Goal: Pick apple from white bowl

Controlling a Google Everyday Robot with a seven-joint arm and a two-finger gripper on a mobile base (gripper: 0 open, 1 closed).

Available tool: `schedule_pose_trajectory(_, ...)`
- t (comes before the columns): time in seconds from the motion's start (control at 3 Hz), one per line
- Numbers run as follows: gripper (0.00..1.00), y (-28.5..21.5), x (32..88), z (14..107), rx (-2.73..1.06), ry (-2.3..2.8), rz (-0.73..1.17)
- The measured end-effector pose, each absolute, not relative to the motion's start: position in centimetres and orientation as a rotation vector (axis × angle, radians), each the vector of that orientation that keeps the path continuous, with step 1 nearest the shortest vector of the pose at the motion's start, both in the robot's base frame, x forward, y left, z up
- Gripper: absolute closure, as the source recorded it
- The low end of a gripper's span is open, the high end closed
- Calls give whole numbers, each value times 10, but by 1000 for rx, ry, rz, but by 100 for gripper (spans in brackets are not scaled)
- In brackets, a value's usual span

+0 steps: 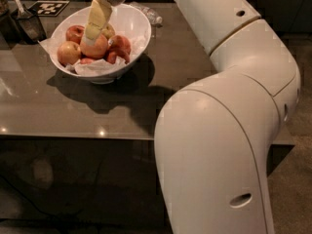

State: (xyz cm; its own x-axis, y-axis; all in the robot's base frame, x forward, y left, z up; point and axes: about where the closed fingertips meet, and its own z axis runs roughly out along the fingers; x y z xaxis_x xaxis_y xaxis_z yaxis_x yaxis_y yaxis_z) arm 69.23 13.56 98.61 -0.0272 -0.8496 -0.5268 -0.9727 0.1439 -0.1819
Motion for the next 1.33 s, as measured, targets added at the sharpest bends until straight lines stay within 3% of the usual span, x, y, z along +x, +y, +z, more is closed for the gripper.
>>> schedule_pose_trajectory(1.33,0,140,702,948,-1690,2034,349)
